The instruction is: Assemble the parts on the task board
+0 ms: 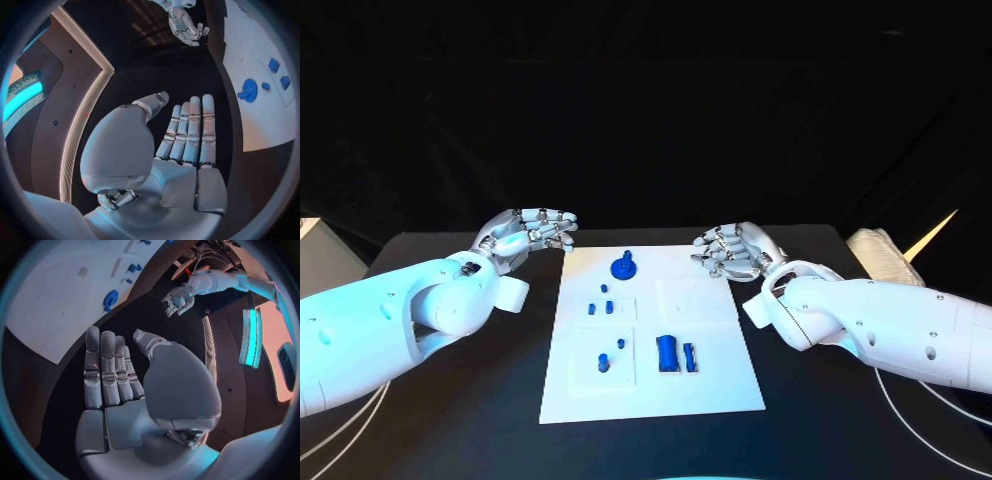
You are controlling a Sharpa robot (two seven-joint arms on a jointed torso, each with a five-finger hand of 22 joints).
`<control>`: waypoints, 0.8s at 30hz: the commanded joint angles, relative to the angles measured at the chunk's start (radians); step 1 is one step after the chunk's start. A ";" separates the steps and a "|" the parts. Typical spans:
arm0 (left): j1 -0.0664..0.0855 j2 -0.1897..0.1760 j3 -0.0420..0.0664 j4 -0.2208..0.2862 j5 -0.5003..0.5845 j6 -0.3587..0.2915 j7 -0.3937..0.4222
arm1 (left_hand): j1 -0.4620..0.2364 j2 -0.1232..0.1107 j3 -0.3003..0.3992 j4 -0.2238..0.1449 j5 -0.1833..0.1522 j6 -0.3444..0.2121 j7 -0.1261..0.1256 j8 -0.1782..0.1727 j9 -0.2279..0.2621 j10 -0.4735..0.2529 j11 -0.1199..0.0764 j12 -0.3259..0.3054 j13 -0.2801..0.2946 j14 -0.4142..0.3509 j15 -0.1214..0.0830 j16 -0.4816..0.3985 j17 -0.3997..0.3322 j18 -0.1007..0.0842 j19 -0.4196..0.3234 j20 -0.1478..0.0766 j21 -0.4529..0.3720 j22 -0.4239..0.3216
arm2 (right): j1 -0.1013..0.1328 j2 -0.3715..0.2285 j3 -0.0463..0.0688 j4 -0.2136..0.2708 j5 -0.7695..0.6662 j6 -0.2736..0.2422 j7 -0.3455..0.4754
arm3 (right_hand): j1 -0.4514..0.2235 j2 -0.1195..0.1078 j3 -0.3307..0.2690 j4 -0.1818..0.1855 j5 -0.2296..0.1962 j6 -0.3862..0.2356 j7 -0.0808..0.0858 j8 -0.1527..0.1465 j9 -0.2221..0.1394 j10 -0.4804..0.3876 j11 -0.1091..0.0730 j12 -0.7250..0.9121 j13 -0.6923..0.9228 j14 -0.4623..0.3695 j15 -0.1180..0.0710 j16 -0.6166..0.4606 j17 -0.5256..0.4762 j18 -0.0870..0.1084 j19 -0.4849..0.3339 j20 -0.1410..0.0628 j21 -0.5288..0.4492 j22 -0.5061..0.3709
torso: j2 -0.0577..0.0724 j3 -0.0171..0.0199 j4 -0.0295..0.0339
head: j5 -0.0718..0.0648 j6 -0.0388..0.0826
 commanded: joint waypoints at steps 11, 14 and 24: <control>-0.023 0.056 0.001 -0.067 0.050 -0.053 0.063 | -0.444 0.201 -0.540 -0.044 -0.171 -0.861 -0.185 -0.263 -0.332 -0.918 -0.148 -0.437 -0.067 -0.861 -0.100 -0.756 -0.287 -0.178 -0.784 -0.198 -0.733 -0.584 | 0.006 0.084 0.029 -0.169 0.254 0.083 0.141 | -0.470 0.226 -0.477 -0.171 -0.143 -0.859 -0.166 -0.317 -0.425 -0.312 -0.097 -0.391 -0.814 -1.115 -0.027 -0.741 -0.705 -0.170 -1.109 -0.131 -0.167 -1.037 | -0.019 0.0077 0.0055 | 0.007 0.051; -0.026 0.056 0.003 -0.055 0.052 -0.078 0.066 | -0.539 0.201 -0.540 -0.044 -0.171 -0.861 -0.185 -0.263 -0.332 -0.918 -0.148 -0.437 -0.067 -0.861 -0.100 -0.756 -0.287 -0.178 -0.784 -0.198 -0.733 -0.584 | -0.001 0.081 0.037 -0.150 0.278 0.069 0.151 | -0.562 0.226 -0.477 -0.171 -0.143 -0.859 -0.166 -0.317 -0.425 -1.018 -0.097 -0.391 -0.814 -1.115 -0.027 -0.741 -0.705 -0.170 -1.109 -0.131 -0.167 -1.037 | -0.026 0.0136 0.0013 | 0.017 0.064; -0.059 0.057 0.014 0.057 0.072 -0.303 0.092 | -1.329 0.201 -0.540 -0.044 -0.171 -0.861 -0.185 -0.263 -0.332 -0.918 -0.148 -0.437 -0.067 -0.861 -0.100 -0.756 -0.287 -0.178 -0.784 -0.198 -0.733 -0.584 | -0.065 0.058 0.111 0.014 0.491 -0.050 0.243 | -1.336 0.226 -0.477 -0.171 -0.143 -0.859 -0.166 -0.317 -0.425 -1.018 -0.097 -0.391 -0.814 -1.115 -0.027 -0.741 -0.705 -0.170 -1.109 -0.131 -0.167 -1.037 | -0.062 0.0419 -0.0188 | 0.064 0.123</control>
